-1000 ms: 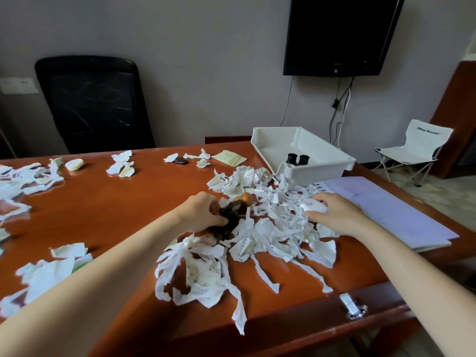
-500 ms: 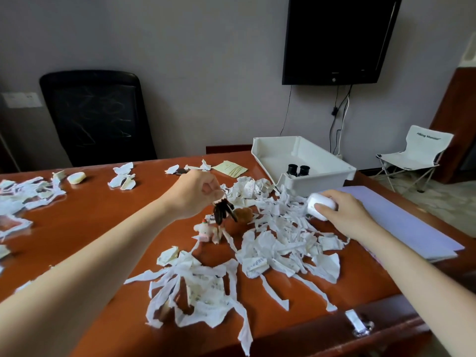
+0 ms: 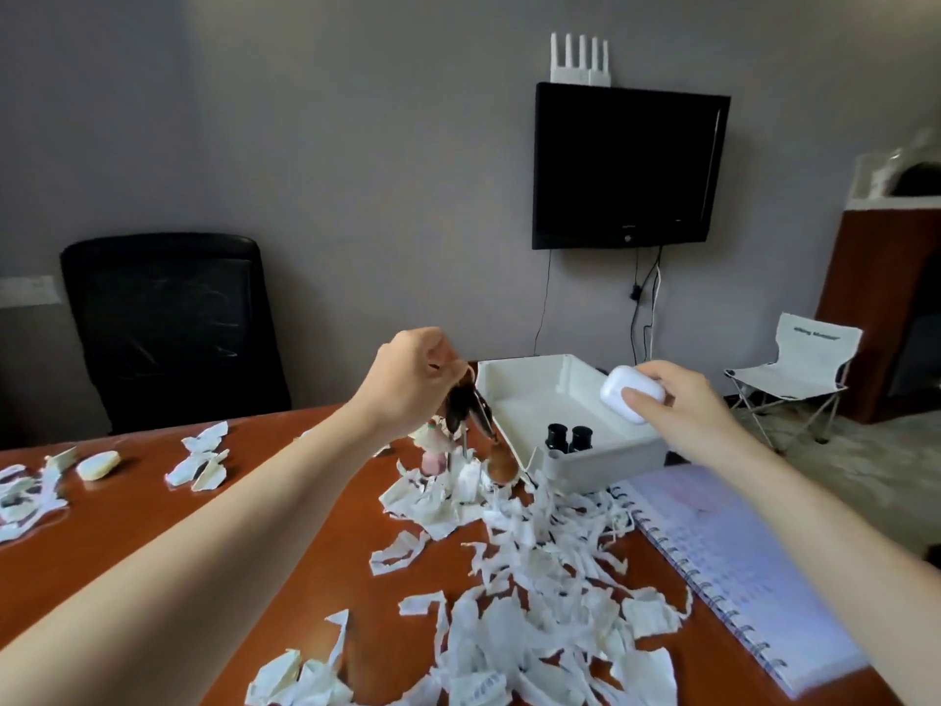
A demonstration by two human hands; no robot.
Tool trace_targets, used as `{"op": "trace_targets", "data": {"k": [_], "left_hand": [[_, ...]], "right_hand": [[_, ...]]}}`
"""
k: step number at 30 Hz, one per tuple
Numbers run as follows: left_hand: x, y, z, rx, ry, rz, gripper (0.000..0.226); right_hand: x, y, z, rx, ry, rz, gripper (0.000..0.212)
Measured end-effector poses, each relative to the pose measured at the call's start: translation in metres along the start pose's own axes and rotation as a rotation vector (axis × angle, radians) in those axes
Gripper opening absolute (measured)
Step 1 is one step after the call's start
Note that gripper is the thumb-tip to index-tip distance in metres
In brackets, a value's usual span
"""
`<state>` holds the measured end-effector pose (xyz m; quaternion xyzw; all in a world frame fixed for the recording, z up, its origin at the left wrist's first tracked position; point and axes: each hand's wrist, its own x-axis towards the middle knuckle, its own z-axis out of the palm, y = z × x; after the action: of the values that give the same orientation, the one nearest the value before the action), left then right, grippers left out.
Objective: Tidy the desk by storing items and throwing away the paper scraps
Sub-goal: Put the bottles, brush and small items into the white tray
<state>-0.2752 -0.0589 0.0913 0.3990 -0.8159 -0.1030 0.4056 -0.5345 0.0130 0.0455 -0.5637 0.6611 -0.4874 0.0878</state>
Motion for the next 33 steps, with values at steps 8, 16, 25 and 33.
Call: {"op": "trace_targets", "data": {"k": [8,16,25,33], "left_hand": [[0.068,0.015,0.052,-0.188,0.155,-0.075,0.013],[0.089,-0.007,0.122,-0.559,-0.018,-0.223,0.016],[0.093,-0.012,0.179,-0.781,-0.036,-0.433,0.015],[0.092,-0.035,0.208,-0.687,-0.171,-0.643,0.022]], "right_hand": [[0.044,0.008,-0.004,-0.035,-0.019,0.028,0.016],[0.078,0.039,0.008,-0.147,-0.122,0.039,0.01],[0.098,0.067,0.013,-0.399,-0.486,0.096,0.012],[0.098,0.064,0.021,-0.554,-0.716,0.16,0.026]]}}
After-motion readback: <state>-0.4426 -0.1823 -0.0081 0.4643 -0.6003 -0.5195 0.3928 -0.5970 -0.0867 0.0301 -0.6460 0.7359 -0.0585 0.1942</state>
